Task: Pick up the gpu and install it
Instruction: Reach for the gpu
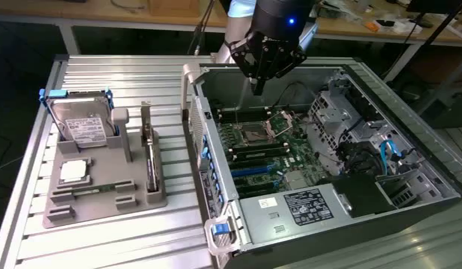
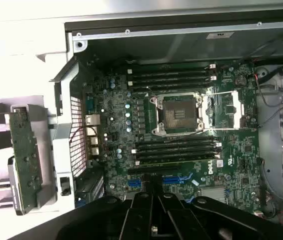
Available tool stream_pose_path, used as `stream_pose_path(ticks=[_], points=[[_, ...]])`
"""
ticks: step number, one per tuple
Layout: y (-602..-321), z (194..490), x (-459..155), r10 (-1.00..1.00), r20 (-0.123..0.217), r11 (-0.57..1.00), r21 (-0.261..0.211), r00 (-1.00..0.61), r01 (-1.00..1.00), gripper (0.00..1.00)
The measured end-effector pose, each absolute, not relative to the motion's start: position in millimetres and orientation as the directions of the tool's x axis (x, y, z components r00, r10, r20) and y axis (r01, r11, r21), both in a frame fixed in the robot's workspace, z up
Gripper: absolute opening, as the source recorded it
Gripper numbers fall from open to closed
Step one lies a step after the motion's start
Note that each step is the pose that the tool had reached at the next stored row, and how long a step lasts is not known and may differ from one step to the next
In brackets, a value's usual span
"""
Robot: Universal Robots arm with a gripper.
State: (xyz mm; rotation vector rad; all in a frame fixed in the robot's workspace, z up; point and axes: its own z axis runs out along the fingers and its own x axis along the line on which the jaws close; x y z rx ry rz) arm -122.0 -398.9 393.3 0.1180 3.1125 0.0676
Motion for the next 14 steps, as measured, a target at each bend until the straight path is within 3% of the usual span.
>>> stream_pose_path(ticks=[14], points=[[-398.9,392.1,-136.2,0.076,-0.024,0.996,0.044,-0.997,0.075,0.11]])
